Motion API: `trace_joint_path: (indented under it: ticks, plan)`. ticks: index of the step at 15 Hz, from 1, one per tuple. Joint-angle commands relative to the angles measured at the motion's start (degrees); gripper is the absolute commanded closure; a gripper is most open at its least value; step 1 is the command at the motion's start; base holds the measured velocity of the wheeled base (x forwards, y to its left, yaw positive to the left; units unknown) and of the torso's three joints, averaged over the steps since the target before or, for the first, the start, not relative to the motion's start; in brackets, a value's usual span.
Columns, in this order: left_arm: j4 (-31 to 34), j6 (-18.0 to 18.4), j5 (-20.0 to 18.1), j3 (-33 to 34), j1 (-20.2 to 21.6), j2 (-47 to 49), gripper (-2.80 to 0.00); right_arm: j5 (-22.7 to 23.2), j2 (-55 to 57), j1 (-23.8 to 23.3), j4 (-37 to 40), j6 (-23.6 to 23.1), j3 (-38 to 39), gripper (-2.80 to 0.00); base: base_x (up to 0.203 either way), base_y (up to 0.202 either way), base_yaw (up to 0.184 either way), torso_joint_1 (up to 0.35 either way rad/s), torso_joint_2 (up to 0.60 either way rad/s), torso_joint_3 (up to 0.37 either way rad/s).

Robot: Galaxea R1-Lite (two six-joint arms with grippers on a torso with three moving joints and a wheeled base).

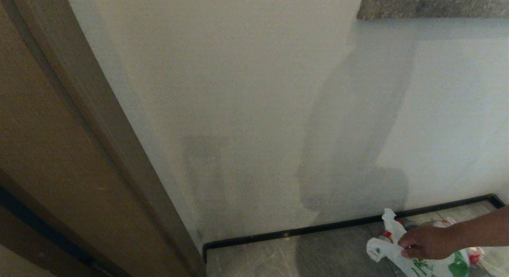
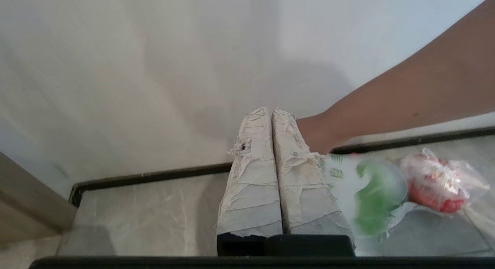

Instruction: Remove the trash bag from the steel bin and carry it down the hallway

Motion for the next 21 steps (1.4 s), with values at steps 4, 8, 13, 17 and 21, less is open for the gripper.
trace_joint_path:
  ticks: [4,8,13,17,21]
  plan:
    - [-0.04,0.06,0.01,0.0,0.0,0.0,0.0,0.0,0.1,0.02,-0.02,0.0,0.0,0.0,0.0,0.0,0.0,0.002,0.0,0.193]
    - [-0.04,0.07,-0.03,0.0,0.0,0.0,0.0,0.0,0.1,0.02,-0.02,0.0,0.0,0.0,0.0,0.0,0.0,0.002,0.0,0.045]
    - [-0.04,0.24,-0.07,0.0,0.0,0.0,0.0,0.0,0.1,0.02,-0.02,0.0,0.0,0.0,0.0,0.0,0.0,0.0,0.0,0.0]
    - [-0.05,0.24,-0.07,0.0,0.0,0.0,0.0,0.0,0.1,0.02,-0.02,0.0,0.0,0.0,0.0,0.0,0.0,0.0,0.0,0.0]
    - [-0.04,0.16,-0.07,0.0,0.0,0.0,0.0,0.0,0.1,0.02,-0.02,0.0,0.0,0.0,0.0,0.0,0.0,0.0,0.0,0.0]
